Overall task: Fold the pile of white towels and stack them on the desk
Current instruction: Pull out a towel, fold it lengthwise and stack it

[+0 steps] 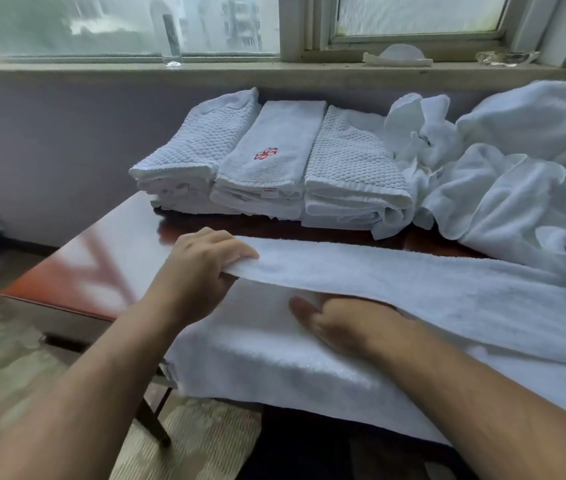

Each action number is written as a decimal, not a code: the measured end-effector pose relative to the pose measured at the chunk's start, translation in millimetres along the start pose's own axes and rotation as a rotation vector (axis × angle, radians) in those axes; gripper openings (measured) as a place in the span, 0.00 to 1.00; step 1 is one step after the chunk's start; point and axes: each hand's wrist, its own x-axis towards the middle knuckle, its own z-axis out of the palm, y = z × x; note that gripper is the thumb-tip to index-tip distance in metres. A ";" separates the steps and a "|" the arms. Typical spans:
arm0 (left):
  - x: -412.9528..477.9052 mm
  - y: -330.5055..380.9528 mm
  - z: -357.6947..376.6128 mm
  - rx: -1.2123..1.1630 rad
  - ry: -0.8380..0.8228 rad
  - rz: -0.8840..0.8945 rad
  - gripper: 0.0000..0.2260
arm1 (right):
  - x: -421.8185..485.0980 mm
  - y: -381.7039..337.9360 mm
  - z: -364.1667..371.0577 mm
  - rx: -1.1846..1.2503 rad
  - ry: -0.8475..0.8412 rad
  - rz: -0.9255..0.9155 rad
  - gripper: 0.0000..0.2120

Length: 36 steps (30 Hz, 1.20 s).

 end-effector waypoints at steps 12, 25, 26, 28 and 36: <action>-16.1 -25.8 3.3 -0.521 0.080 -0.863 0.20 | -13.6 -21.0 0.2 0.172 0.452 -0.684 0.10; 28.8 -27.5 11.8 -0.098 -0.267 -0.837 0.16 | 2.4 -16.1 -16.2 0.276 0.529 -0.393 0.04; 29.5 -27.4 15.0 -0.090 -0.255 -0.815 0.16 | 4.6 -12.2 -12.8 0.236 0.500 -0.393 0.03; 32.2 -26.6 18.9 -0.138 -0.191 -0.775 0.13 | 7.1 -7.0 -7.3 0.219 0.436 -0.400 0.03; 36.6 -38.7 20.6 -0.255 -0.051 -0.752 0.09 | 9.0 -1.1 -10.2 0.186 0.436 -0.462 0.07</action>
